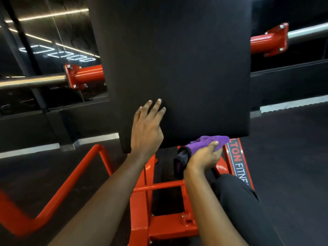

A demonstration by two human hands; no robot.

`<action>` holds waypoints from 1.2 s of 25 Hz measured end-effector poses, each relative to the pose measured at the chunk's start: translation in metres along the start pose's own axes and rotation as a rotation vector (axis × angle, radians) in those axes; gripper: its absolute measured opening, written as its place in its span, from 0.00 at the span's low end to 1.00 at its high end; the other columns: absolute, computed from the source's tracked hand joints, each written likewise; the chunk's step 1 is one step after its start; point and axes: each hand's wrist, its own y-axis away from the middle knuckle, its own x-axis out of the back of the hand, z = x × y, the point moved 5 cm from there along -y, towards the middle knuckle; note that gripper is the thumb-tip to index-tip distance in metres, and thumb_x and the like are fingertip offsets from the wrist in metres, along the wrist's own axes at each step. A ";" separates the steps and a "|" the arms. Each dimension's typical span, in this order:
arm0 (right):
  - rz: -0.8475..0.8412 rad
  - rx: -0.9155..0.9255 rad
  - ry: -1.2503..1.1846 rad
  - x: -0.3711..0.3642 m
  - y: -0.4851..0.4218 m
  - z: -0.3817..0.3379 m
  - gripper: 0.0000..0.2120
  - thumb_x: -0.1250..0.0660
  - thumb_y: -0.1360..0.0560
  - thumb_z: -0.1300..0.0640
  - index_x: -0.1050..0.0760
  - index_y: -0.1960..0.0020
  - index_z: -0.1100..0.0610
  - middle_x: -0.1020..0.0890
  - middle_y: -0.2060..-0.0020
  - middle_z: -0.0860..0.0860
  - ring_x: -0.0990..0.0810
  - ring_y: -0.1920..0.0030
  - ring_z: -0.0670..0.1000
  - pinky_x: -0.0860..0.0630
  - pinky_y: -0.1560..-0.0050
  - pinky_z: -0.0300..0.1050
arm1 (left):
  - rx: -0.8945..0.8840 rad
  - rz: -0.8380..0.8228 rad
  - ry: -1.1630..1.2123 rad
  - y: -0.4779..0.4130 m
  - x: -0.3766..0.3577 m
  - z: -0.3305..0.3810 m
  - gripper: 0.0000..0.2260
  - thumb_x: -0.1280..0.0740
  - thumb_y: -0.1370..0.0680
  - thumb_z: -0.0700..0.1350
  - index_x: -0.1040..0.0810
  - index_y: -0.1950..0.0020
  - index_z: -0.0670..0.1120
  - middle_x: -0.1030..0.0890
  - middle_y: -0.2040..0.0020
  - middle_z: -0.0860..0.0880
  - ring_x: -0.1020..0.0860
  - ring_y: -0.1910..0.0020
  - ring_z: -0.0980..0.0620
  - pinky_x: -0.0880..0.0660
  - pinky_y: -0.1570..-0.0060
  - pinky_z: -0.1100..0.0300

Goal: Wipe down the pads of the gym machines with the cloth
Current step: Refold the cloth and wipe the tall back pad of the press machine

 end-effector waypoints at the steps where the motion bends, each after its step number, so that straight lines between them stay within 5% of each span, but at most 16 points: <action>1: 0.048 0.037 0.065 0.007 -0.012 -0.015 0.21 0.42 0.17 0.47 0.26 0.31 0.59 0.18 0.40 0.61 0.19 0.40 0.58 0.24 0.38 0.47 | -0.036 -0.024 0.011 -0.007 -0.006 0.014 0.25 0.40 0.25 0.36 0.25 0.29 0.46 0.31 0.23 0.49 0.36 0.23 0.45 0.39 0.26 0.46; 7: 0.114 0.470 0.131 0.012 -0.075 -0.109 0.23 0.44 0.16 0.49 0.30 0.25 0.59 0.27 0.29 0.59 0.30 0.29 0.55 0.38 0.33 0.31 | -0.173 0.001 0.090 -0.055 -0.034 0.070 0.25 0.39 0.20 0.39 0.32 0.23 0.49 0.40 0.19 0.50 0.44 0.20 0.47 0.47 0.22 0.46; 9: -0.089 0.603 0.182 -0.014 -0.115 -0.141 0.25 0.43 0.17 0.47 0.32 0.24 0.57 0.31 0.25 0.57 0.33 0.25 0.53 0.39 0.25 0.41 | -0.145 0.012 0.106 -0.066 -0.047 0.082 0.26 0.40 0.18 0.43 0.38 0.20 0.51 0.44 0.18 0.51 0.49 0.19 0.48 0.50 0.21 0.44; 13: -0.476 0.404 0.590 -0.048 -0.180 -0.132 0.26 0.43 0.18 0.37 0.28 0.25 0.49 0.26 0.27 0.49 0.29 0.29 0.47 0.36 0.26 0.46 | -0.065 0.074 -0.049 -0.067 -0.077 0.095 0.29 0.42 0.17 0.53 0.48 0.17 0.51 0.52 0.17 0.50 0.55 0.18 0.47 0.54 0.22 0.41; 17: -0.546 -0.032 0.449 -0.017 -0.216 -0.092 0.28 0.35 0.26 0.31 0.16 0.42 0.52 0.13 0.46 0.49 0.16 0.43 0.51 0.22 0.36 0.52 | -0.048 0.134 -0.089 -0.068 -0.084 0.095 0.30 0.43 0.16 0.56 0.50 0.17 0.51 0.52 0.17 0.48 0.54 0.18 0.46 0.55 0.22 0.40; 19: -0.549 0.023 0.389 -0.021 -0.213 -0.095 0.19 0.37 0.21 0.37 0.15 0.46 0.48 0.13 0.48 0.47 0.15 0.45 0.49 0.21 0.39 0.50 | -0.050 0.151 -0.082 -0.066 -0.085 0.097 0.30 0.43 0.16 0.56 0.50 0.17 0.51 0.53 0.17 0.48 0.54 0.18 0.46 0.55 0.22 0.40; 24: -0.540 0.401 0.441 -0.072 -0.190 -0.152 0.20 0.45 0.22 0.34 0.20 0.43 0.41 0.16 0.47 0.43 0.19 0.41 0.48 0.26 0.33 0.57 | -0.056 0.160 -0.096 -0.067 -0.084 0.096 0.30 0.44 0.17 0.56 0.47 0.17 0.50 0.52 0.17 0.48 0.53 0.18 0.46 0.52 0.22 0.40; 30: -0.652 0.433 0.581 -0.071 -0.182 -0.152 0.31 0.46 0.22 0.29 0.33 0.24 0.44 0.25 0.29 0.49 0.28 0.29 0.51 0.32 0.27 0.54 | -0.038 0.151 -0.003 -0.076 -0.065 0.101 0.24 0.42 0.18 0.53 0.34 0.22 0.51 0.40 0.19 0.49 0.43 0.20 0.46 0.45 0.25 0.42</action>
